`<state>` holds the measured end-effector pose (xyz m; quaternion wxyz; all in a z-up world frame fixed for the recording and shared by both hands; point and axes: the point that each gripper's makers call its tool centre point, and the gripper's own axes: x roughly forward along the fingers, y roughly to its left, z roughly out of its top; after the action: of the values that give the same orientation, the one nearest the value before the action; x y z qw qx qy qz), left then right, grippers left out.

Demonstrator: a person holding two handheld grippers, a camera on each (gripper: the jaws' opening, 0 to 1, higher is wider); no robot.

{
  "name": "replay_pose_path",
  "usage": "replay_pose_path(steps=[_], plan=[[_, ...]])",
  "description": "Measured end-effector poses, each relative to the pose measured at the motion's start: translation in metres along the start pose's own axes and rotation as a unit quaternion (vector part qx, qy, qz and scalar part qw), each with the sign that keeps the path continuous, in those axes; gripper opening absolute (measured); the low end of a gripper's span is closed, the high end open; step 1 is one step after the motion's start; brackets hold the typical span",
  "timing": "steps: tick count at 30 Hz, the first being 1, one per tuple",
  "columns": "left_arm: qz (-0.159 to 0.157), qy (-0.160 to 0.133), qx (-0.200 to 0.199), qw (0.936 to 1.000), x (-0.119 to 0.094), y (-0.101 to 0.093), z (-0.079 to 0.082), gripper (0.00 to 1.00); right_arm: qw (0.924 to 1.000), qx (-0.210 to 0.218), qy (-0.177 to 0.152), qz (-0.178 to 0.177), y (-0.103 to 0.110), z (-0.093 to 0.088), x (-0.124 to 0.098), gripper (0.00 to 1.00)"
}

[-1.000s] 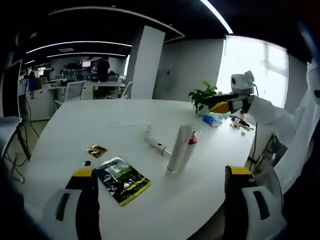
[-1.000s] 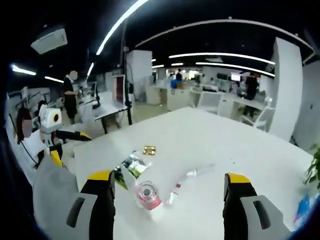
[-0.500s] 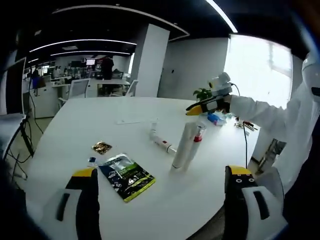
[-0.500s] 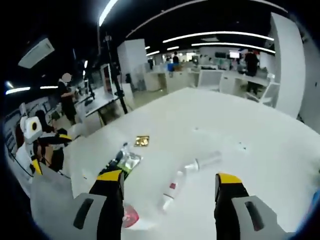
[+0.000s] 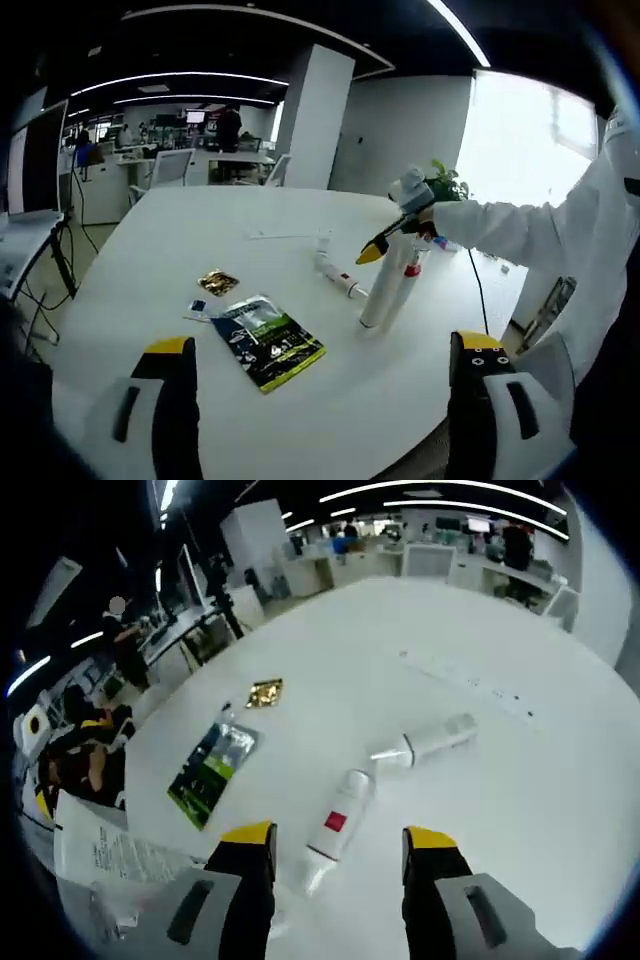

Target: Arrange the skincare products in the storage area until every visible bottle or jar stands upright without overlapping.

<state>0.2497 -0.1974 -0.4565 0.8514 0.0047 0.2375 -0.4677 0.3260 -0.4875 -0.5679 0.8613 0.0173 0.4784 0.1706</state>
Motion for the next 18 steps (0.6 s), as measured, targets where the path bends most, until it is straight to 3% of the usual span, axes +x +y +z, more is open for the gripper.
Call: replay_pose_path(steps=[6,18], plan=[[-0.001,-0.005,-0.007,1.0,0.0,0.001,-0.001,1.0,0.9993,0.018,0.031,0.009,0.011,-0.009,0.02,0.34],[-0.007,0.0,-0.015,0.9999,0.002,0.0,-0.008,1.0,0.9962,-0.013,0.085,-0.012,0.014,-0.018,0.045,0.34]])
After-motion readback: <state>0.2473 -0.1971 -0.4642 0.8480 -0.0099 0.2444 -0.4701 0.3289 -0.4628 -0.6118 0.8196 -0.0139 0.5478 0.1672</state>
